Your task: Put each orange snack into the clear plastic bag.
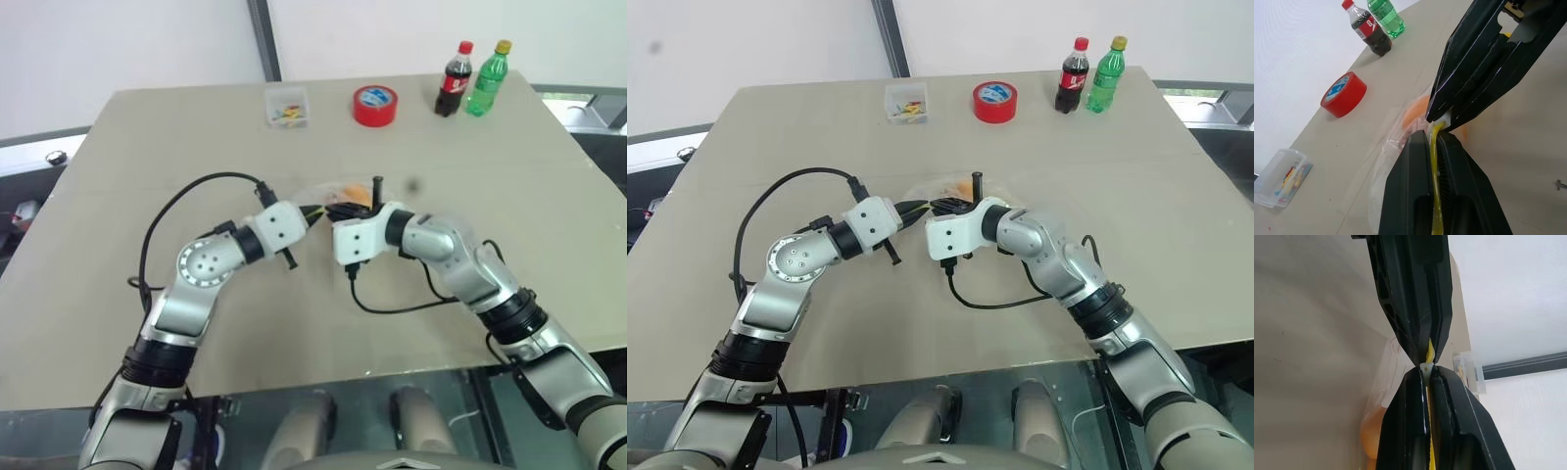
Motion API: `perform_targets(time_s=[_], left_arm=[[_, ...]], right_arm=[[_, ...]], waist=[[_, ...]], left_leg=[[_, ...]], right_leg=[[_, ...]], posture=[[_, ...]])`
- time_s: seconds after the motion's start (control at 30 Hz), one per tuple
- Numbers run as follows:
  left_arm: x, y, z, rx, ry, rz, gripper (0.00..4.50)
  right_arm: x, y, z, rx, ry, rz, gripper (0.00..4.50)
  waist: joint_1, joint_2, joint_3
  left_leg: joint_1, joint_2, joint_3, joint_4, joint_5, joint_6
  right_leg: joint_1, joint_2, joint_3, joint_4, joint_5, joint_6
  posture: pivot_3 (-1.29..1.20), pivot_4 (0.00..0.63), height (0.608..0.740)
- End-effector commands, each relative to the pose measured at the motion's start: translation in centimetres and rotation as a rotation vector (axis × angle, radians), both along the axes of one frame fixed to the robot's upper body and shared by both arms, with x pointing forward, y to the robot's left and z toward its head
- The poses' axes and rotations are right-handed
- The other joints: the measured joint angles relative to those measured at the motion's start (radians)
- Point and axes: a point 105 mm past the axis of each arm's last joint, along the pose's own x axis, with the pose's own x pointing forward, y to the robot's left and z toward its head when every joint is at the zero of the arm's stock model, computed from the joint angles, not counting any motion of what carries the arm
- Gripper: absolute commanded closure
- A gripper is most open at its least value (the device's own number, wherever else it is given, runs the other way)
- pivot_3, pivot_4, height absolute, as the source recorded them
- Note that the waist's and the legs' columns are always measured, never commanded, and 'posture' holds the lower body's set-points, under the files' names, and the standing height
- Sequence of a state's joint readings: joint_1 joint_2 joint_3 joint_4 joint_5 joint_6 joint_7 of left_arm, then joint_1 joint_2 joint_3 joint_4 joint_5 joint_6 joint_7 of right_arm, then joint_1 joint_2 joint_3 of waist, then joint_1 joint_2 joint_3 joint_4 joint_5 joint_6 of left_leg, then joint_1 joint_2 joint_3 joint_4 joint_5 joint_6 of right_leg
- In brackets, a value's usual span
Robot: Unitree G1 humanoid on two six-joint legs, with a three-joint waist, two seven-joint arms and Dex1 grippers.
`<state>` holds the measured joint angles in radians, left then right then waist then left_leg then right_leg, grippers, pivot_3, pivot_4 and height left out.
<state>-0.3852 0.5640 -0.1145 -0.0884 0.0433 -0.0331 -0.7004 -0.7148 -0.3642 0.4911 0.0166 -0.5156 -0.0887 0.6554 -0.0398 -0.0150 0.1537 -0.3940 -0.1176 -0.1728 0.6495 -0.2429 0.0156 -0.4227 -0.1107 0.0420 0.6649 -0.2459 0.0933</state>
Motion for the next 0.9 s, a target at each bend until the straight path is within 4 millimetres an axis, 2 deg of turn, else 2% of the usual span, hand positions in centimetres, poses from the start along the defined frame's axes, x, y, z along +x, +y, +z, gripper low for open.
perform_targets(time_s=[0.03,0.23,0.43,0.67,0.8,0.9], left_arm=[[-0.2,0.0,1.3,-0.024,-0.044,-0.008,4.5],[-0.3,0.9,1.4,-0.034,-0.045,0.007,4.5],[-0.7,1.8,2.4,-0.096,-0.068,0.002,4.5],[-0.6,3.0,2.2,-0.078,-0.064,0.028,4.5],[-0.3,3.3,2.2,-0.084,-0.058,0.043,4.5],[0.0,3.3,2.5,-0.091,-0.062,0.046,4.5]], right_arm=[[0.1,-0.3,2.1,0.067,-0.045,-0.011,4.46],[1.2,-2.8,1.5,0.079,-0.006,-0.118,4.46],[2.7,-7.3,0.9,0.065,0.018,-0.283,4.46],[3.5,-12.5,0.8,0.052,0.019,-0.458,4.46],[3.7,-14.3,1.2,0.046,-0.002,-0.516,4.46],[4.2,-14.8,2.1,0.065,-0.023,-0.534,4.46]], waist=[[0.0,0.0,0.0],[0.001,0.0,0.0],[0.003,0.0,0.0],[0.003,0.0,0.0],[0.003,0.0,0.0],[0.001,0.0,0.0]], left_leg=[[0.0,0.0,0.0,0.0,0.0,0.0],[0.0,0.0,0.0,0.0,0.0,0.0],[0.0,0.0,0.0,0.0,0.0,0.0],[0.0,0.0,0.0,-0.001,0.0,0.0],[0.0,0.0,0.001,-0.001,0.0,0.0],[0.0,0.0,0.001,-0.001,0.0,0.0]], right_leg=[[0.0,0.0,0.0,0.0,0.0,0.0],[0.0,0.0,0.0,0.0,0.0,0.0],[0.0,0.0,0.0,-0.001,0.0,0.0],[0.0,0.0,0.0,-0.001,0.0,0.0],[0.0,0.0,0.0,-0.001,0.0,0.0],[0.0,0.0,0.0,-0.001,0.0,0.0]], posture=[[0.0,0.15,0.74],[0.0,0.15,0.74],[0.0,0.15,0.74],[0.0,0.15,0.74],[0.0,0.15,0.74],[0.0,0.15,0.74]])
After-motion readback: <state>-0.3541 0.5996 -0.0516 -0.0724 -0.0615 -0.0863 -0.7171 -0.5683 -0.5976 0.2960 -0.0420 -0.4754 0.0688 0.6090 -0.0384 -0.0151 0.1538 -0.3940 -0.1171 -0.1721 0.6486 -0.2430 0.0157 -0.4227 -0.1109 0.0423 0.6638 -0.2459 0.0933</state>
